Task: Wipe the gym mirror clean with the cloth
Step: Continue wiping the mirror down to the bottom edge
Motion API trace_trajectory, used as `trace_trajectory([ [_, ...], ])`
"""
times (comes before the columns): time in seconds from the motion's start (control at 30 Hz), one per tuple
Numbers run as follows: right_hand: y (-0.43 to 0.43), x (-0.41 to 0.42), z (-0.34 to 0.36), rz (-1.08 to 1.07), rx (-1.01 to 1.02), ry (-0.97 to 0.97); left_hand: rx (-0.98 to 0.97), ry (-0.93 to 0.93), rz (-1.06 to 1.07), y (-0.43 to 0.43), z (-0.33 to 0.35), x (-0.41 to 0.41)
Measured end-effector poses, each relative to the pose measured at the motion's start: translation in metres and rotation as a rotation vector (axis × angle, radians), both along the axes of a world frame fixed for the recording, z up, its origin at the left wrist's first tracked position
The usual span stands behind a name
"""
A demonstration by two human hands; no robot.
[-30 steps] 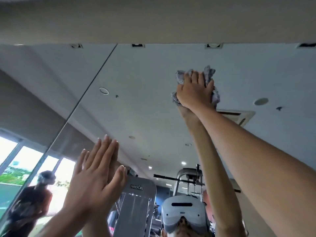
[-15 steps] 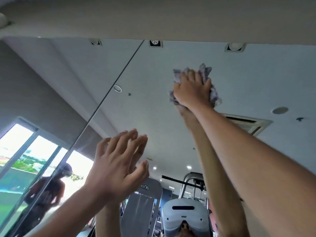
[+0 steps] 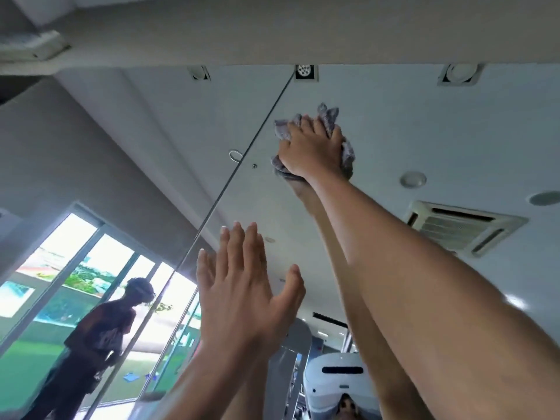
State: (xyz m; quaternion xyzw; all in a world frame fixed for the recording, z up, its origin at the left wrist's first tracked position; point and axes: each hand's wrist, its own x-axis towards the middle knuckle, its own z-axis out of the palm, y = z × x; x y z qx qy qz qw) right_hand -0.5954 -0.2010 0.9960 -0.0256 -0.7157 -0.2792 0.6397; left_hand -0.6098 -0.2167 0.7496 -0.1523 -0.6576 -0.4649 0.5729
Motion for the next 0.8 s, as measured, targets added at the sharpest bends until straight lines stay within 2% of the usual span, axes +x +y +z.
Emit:
trace_trajectory([
  [0.1,-0.026,-0.023,-0.045,0.001,0.250,-0.210,0.073,-0.070,-0.021,-0.003,-0.003,-0.004],
  [0.17,-0.019,-0.014,-0.048,-0.021,0.333,-0.384,0.067,-0.066,-0.019,-0.003,-0.005,-0.008],
  [0.23,-0.006,0.002,-0.034,-0.022,0.320,-0.398,0.073,-0.049,-0.016,-0.003,-0.005,-0.010],
  [0.33,0.006,0.009,-0.013,-0.050,0.179,-0.256,0.072,-0.044,-0.013,-0.001,-0.005,-0.009],
  [0.43,-0.008,-0.007,-0.030,-0.051,0.130,-0.147,0.068,-0.055,-0.001,-0.001,-0.005,-0.008],
  [0.53,-0.015,-0.015,-0.065,-0.056,0.345,-0.302,0.069,-0.068,0.001,-0.002,-0.005,-0.007],
  [0.63,0.006,0.009,-0.061,-0.088,0.553,-0.520,0.063,-0.060,0.019,-0.001,-0.006,-0.006],
  [0.7,0.022,0.024,-0.036,-0.103,0.471,-0.479,0.074,-0.057,0.027,0.000,-0.006,-0.007],
  [0.8,0.029,0.026,-0.011,-0.078,0.173,-0.234,0.065,-0.058,0.023,0.001,-0.006,-0.007],
])
